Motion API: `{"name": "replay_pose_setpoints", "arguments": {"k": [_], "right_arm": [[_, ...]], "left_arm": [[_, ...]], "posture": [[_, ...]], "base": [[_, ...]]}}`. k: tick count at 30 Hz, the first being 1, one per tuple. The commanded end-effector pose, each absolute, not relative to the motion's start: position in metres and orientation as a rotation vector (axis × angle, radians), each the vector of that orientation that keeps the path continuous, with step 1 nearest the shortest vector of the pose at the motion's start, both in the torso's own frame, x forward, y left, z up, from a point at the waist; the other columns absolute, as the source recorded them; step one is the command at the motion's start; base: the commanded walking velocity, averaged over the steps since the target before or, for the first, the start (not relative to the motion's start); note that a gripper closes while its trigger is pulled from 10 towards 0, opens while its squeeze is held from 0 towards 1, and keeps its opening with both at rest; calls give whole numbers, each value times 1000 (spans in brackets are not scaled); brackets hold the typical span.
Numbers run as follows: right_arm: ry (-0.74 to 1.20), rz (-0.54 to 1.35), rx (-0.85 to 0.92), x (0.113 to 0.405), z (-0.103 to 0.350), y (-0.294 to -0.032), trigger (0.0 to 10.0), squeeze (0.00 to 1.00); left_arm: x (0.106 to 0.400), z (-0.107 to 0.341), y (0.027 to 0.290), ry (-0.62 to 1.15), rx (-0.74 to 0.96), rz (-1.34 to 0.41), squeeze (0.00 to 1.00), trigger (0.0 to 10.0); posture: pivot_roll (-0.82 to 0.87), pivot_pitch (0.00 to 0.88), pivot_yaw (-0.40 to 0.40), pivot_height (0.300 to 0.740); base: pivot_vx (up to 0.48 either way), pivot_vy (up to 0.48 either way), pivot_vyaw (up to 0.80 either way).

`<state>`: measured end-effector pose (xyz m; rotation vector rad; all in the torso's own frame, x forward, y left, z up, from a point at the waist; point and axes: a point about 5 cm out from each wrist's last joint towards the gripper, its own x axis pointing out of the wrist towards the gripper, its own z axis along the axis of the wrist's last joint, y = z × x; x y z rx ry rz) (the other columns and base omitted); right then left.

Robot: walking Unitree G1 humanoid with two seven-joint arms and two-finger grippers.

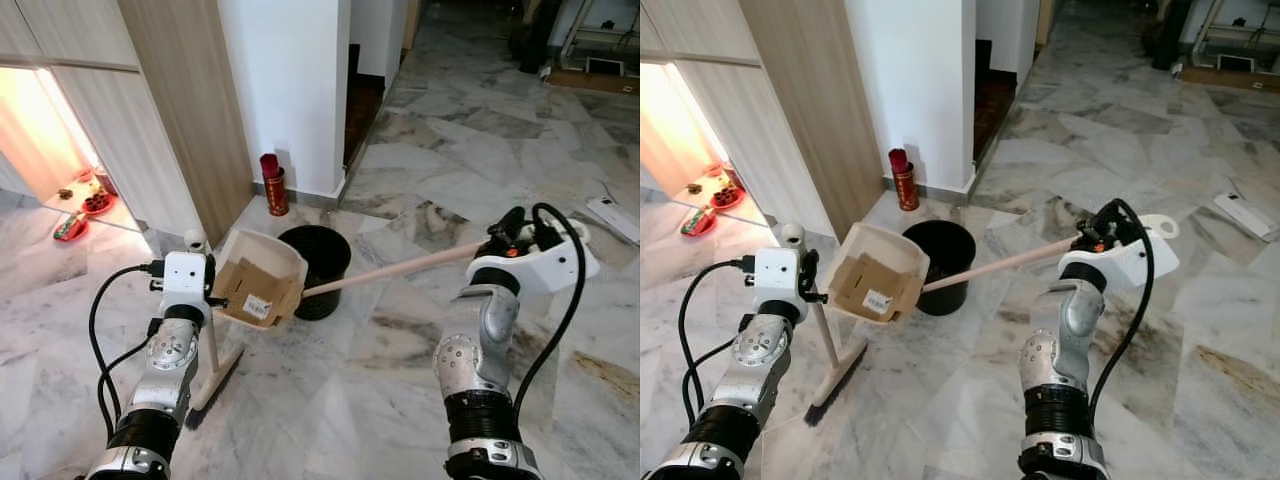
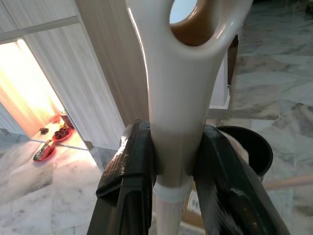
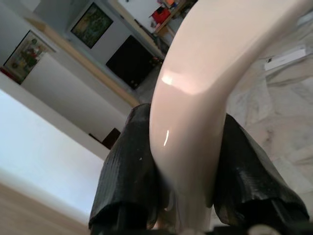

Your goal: Sweep floor

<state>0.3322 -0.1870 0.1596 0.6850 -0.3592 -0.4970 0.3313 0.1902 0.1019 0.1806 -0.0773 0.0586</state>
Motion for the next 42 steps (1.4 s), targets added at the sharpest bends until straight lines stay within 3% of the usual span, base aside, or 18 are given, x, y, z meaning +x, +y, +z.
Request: {"name": "replay_pose_setpoints", "arguments": {"k": [1, 11, 42], "right_arm": [[-449, -491, 733, 331, 177, -191, 10000, 0], [-453, -494, 733, 328, 177, -195, 10000, 0], [-439, -440, 690, 331, 178, -187, 10000, 0]], "left_arm": [[335, 117, 189, -147, 193, 48, 0, 10000], [334, 116, 187, -147, 193, 44, 0, 10000], [333, 116, 188, -147, 185, 60, 0, 10000]], "posture": [[25, 0, 71, 740], [22, 0, 65, 740], [24, 0, 57, 740]], "base": [[0, 0, 0], [217, 0, 0], [384, 0, 45]]}}
